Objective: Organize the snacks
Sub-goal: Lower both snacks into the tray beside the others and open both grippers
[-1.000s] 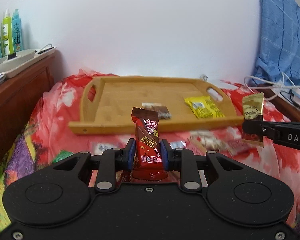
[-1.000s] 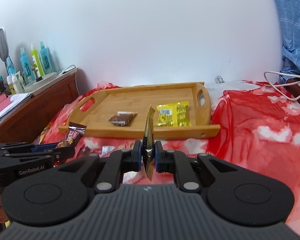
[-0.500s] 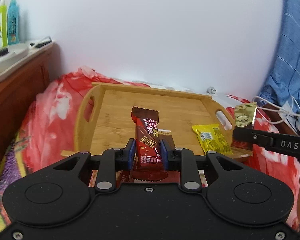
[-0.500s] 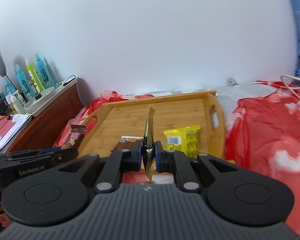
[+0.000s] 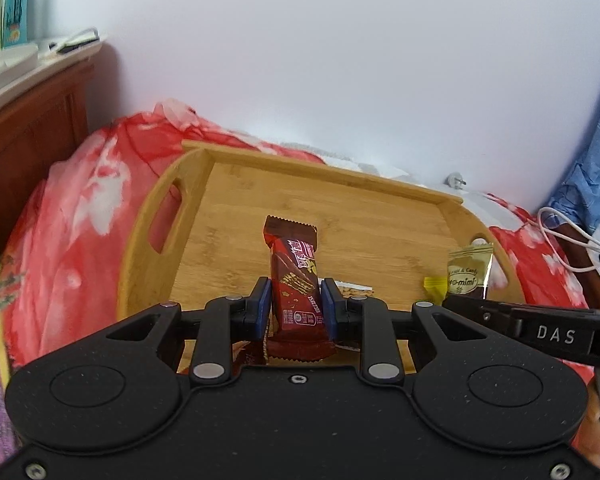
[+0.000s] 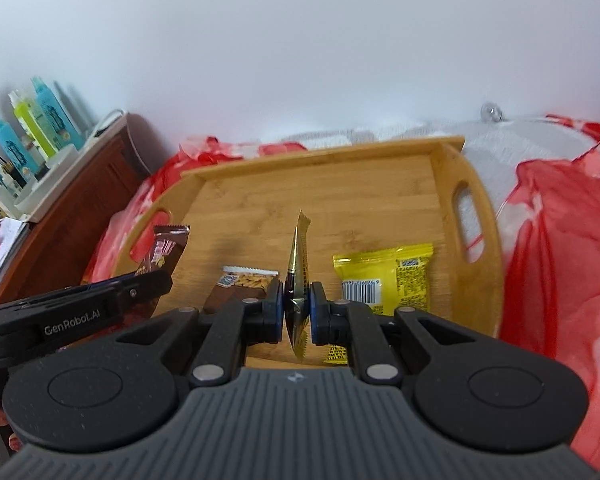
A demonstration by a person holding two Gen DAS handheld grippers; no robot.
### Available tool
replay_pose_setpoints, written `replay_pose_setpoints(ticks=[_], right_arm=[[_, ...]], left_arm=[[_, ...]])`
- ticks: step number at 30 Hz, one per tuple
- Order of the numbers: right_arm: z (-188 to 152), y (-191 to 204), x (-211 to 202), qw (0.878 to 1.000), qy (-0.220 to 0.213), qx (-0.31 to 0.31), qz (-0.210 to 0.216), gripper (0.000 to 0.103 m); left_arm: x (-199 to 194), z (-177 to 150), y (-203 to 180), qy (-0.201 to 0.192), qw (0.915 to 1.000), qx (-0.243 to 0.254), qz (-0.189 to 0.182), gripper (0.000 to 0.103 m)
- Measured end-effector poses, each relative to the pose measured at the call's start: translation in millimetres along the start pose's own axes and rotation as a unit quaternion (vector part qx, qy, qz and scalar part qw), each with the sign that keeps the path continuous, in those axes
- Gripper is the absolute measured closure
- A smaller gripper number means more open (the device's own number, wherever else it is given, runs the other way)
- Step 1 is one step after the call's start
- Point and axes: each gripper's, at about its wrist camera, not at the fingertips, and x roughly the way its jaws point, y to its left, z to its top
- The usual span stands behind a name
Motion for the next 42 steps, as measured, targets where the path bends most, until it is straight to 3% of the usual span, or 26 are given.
replay_pose_setpoints(ticks=[11, 27, 29, 31, 32, 34, 42], right_arm=[[-2.6, -0.9, 21.0, 1.000, 0.015, 0.004, -0.007, 0.087], [-4.9, -3.0, 26.2, 1.000, 0.012, 0.011, -0.001, 0.084], [-5.0, -2.6, 25.4, 1.000, 0.009, 0.010, 0.000, 0.075], [-5.6, -2.4, 23.5, 1.000, 0.005, 0.011, 0.007, 0.074], [-5.8, -2.7, 22.8, 1.000, 0.005, 0.013, 0.009, 0.063], [-6.2, -2.2, 20.3, 1.000, 0.001, 0.014, 0.015, 0.053], [-9.5, 4.7, 1.2, 1.000, -0.014, 0.002, 0.019, 0.047]], left_arm=[[18.3, -8.8, -0.1, 0.005, 0.9999, 0.014, 0.007, 0.078], [1.2, -12.5, 1.4, -0.014, 0.9995, 0.029, -0.005, 0.078], [-0.9, -13.3, 1.4, -0.015, 0.9994, 0.030, -0.004, 0.078], [-3.2, -14.6, 1.4, -0.015, 0.9994, 0.031, 0.000, 0.075], [-4.4, -15.3, 1.6, -0.016, 0.9994, 0.032, 0.001, 0.073], [-6.6, -16.4, 1.6, -0.016, 0.9993, 0.033, 0.004, 0.069], [-22.1, -22.0, 2.7, -0.026, 0.9987, 0.040, 0.020, 0.053]])
